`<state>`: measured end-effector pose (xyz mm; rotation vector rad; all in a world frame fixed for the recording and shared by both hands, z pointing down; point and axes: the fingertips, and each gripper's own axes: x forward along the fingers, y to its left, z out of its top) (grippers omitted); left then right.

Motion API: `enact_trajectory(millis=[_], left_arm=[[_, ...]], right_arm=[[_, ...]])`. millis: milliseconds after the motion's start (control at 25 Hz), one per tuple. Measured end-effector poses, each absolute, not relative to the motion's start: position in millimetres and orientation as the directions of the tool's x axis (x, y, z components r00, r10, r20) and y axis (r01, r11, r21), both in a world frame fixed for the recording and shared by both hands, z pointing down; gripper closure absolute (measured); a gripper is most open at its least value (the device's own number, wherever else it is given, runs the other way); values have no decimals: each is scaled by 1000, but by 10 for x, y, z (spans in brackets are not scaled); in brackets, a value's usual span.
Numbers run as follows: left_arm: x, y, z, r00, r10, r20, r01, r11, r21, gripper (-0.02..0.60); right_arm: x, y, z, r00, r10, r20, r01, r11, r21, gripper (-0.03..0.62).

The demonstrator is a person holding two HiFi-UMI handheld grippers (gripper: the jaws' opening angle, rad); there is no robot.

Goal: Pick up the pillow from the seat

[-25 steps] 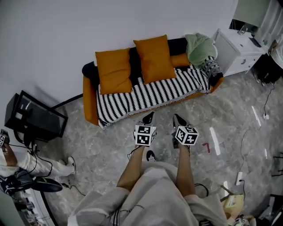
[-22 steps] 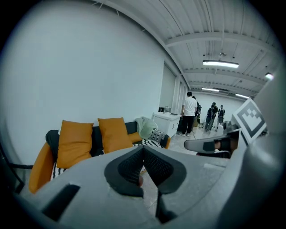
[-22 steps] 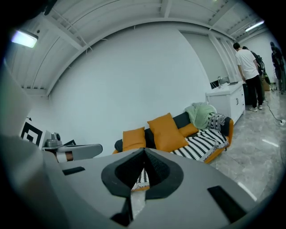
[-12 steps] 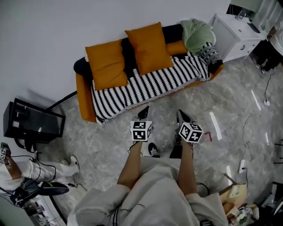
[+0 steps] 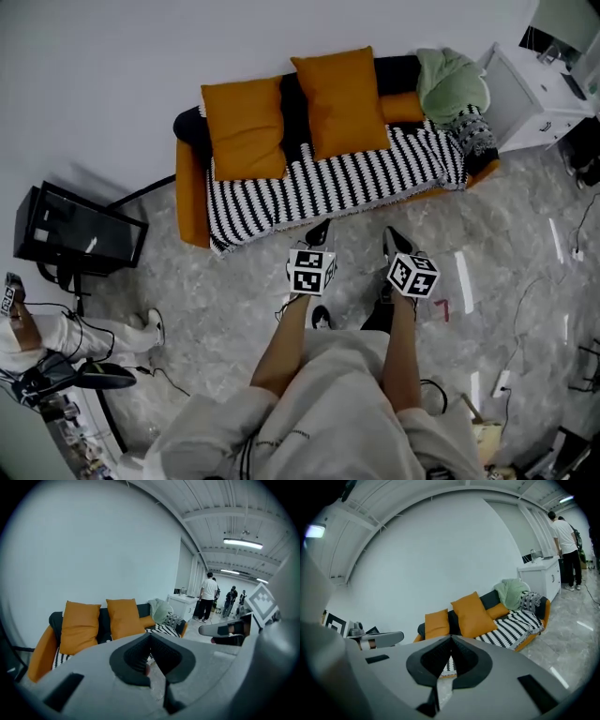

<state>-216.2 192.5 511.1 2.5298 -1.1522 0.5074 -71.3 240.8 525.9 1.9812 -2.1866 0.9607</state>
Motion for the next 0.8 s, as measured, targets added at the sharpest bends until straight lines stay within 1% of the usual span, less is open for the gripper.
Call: enact_trajectory(millis=[200,480,800], left_arm=[[-1982,1608,5032,590,-686,426,-790,-600,128,574],[-1611,1193,4979,563,-712,420,-810,-576,110,574],[-976,830,4882,536,-726,430,-825,-559,83,574]], right_arm=[[-534,1994,5179,-218,-886,409,-915,40,-401,586],[-95,1438,5043,-253,-890,380,-912,89,-400,586],[570,1028,4934,-284,-891,353,-900,121,-419,586]])
